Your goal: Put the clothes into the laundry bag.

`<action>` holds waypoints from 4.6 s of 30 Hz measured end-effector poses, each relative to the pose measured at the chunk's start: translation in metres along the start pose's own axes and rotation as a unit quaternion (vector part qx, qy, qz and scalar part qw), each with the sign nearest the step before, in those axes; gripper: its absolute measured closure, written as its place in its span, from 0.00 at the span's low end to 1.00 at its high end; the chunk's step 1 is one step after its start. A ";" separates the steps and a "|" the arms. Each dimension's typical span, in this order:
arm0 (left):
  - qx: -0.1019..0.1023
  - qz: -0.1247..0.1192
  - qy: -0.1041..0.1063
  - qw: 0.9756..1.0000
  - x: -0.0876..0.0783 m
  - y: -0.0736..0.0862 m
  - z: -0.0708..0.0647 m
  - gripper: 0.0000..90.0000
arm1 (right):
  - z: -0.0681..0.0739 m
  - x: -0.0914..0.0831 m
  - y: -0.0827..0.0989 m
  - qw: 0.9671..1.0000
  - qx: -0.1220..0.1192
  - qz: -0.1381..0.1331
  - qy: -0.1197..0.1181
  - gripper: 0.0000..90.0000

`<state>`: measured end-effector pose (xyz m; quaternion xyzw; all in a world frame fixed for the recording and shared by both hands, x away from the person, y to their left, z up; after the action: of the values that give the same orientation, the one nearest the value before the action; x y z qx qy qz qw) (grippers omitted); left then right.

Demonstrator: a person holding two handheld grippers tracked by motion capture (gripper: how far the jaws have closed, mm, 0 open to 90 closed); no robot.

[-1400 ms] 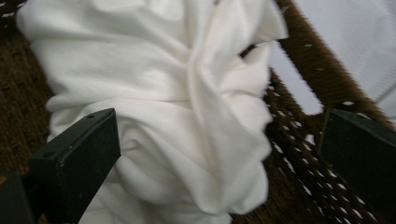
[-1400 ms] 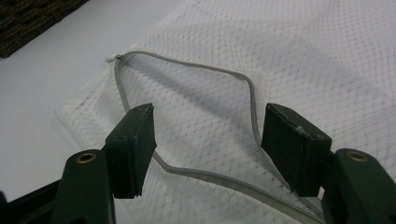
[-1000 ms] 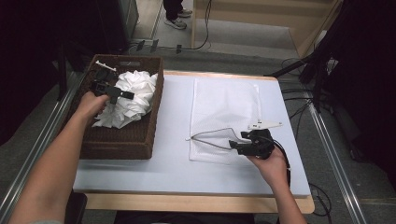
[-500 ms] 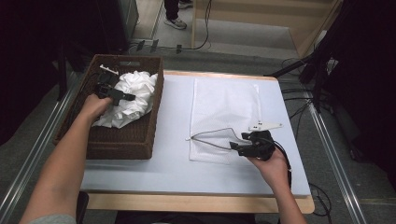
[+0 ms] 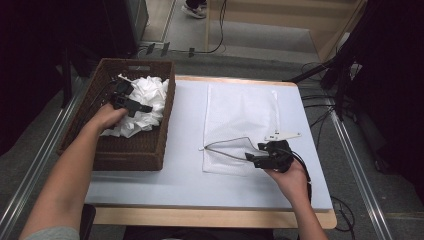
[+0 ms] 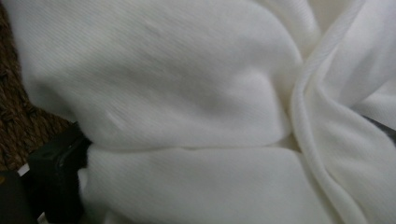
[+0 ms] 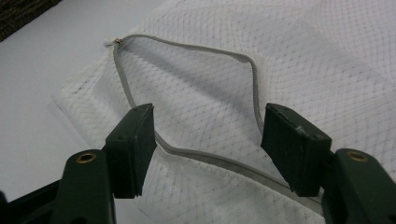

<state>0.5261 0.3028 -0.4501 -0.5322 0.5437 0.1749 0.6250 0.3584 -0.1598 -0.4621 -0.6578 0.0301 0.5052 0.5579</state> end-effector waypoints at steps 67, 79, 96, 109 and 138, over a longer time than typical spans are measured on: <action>-0.020 -0.038 0.055 0.998 -0.081 -0.027 -0.016 0.58 | -0.007 -0.004 0.001 1.000 0.013 -0.012 -0.001 0.41; 0.046 -0.040 0.058 0.996 -0.160 -0.047 -0.036 0.58 | -0.007 -0.004 -0.001 1.000 0.016 -0.014 -0.003 0.41; 0.117 -0.031 0.132 0.984 -0.198 -0.075 -0.127 0.57 | -0.016 -0.015 -0.003 0.999 0.026 -0.037 0.006 0.42; 0.167 -0.006 0.189 0.968 -0.181 -0.081 -0.204 0.57 | -0.038 -0.036 0.003 0.997 0.044 -0.051 0.036 0.42; 0.282 0.023 0.343 0.896 -0.138 -0.061 -0.389 0.56 | -0.069 -0.062 0.016 0.992 0.082 -0.075 0.061 0.47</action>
<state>0.3346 -0.0033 -0.2398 -0.3480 0.7628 -0.1651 0.5195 0.3623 -0.2508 -0.4389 -0.6399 0.0555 0.4170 0.6431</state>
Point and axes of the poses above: each handheld gripper's, and its own axes: x roughly forward along the jaws, y roughly out of its underside, z roughly to its left, the point moved 4 cm from there along x, roughly forward along the jaws, and after that the axes turned 2 degrees about z, right-handed, at the moved point
